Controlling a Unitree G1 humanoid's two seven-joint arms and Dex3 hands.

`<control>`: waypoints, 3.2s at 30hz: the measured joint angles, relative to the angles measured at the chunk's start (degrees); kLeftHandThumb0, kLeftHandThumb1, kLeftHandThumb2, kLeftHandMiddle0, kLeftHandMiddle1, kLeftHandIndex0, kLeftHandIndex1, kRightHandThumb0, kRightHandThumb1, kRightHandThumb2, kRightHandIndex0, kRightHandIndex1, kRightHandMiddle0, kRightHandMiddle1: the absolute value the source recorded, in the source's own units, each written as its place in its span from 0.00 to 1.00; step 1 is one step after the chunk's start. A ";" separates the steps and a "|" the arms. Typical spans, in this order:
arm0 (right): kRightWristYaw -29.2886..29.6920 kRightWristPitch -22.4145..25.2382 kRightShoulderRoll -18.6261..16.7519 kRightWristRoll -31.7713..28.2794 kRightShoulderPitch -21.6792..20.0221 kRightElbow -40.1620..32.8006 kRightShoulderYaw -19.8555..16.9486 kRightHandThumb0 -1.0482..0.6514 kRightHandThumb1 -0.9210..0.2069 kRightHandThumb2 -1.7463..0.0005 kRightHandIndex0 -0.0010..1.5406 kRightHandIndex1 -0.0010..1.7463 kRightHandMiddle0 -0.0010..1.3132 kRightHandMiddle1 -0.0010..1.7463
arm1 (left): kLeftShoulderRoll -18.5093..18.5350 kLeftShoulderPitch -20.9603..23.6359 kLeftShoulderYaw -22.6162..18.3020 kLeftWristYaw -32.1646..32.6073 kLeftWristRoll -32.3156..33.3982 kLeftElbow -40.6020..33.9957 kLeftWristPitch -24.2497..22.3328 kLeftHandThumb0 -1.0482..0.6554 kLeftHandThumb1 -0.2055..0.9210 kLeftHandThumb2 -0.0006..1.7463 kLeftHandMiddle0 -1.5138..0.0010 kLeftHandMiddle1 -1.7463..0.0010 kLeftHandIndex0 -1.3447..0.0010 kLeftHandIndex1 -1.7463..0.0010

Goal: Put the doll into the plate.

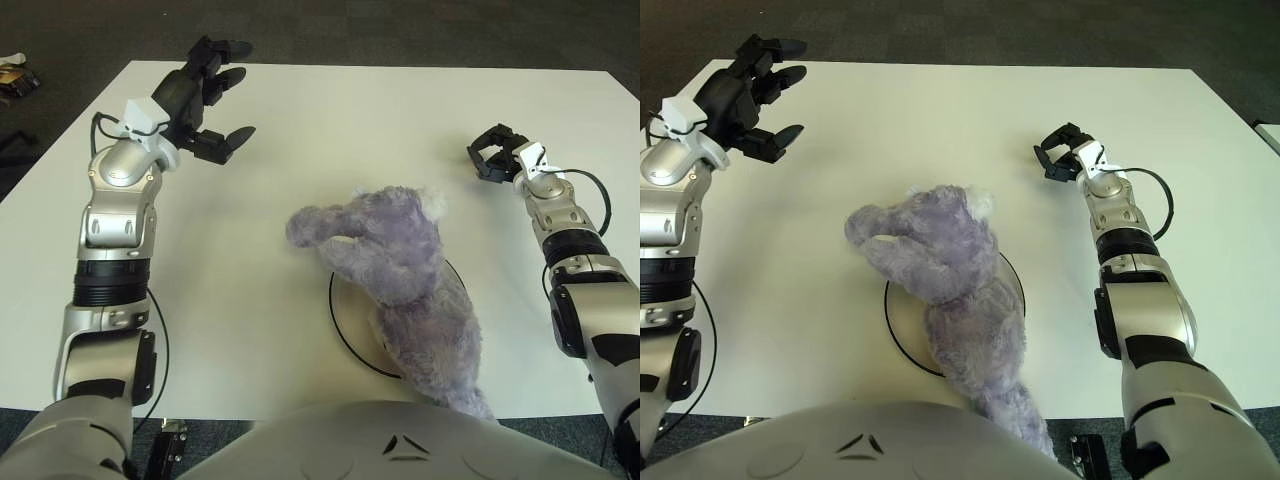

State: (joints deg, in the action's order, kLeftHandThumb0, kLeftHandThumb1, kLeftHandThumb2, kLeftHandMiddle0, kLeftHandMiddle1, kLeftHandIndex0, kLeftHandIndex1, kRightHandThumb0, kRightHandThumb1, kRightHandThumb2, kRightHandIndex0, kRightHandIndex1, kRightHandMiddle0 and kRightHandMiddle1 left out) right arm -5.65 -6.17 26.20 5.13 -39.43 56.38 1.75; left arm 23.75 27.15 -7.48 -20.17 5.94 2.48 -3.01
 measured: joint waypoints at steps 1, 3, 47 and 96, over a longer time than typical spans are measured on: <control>0.88 -0.58 -0.29 -0.29 0.68 -0.85 -0.59 0.61 0.30 0.42 0.21 1.00 0.23 1.00 | -1.35 -0.18 0.10 1.53 -0.27 0.29 0.39 0.62 0.68 0.50 0.69 0.16 0.84 0.14; 2.69 -1.76 -1.07 -1.09 2.59 -3.08 -1.88 0.61 0.34 0.39 0.22 1.00 0.25 1.00 | -4.53 -0.78 0.51 4.71 -0.88 0.97 1.55 0.61 0.66 0.55 0.66 0.12 0.80 0.08; 22.42 -13.92 -17.85 -4.38 15.39 -21.10 -13.04 0.61 0.36 0.41 0.36 0.88 0.22 1.00 | -21.55 1.55 1.38 15.88 0.61 18.76 8.77 0.61 0.45 0.77 0.66 0.00 0.63 0.00; 20.49 -4.32 -21.22 -6.19 20.32 -32.18 -13.82 0.61 0.46 0.33 0.40 0.91 0.26 1.00 | -23.82 -0.54 1.12 16.74 0.40 25.65 12.43 0.38 0.69 0.57 0.22 0.00 0.69 0.00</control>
State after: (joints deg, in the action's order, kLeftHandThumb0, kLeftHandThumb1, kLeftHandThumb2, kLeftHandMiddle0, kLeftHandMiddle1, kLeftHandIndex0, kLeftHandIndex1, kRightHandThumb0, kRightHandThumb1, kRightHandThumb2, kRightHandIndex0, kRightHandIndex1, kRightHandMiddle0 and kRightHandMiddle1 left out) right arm 14.85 -10.49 4.98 -1.06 -19.11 24.20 -12.07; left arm -0.07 26.61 -6.36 -3.44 6.34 28.13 9.42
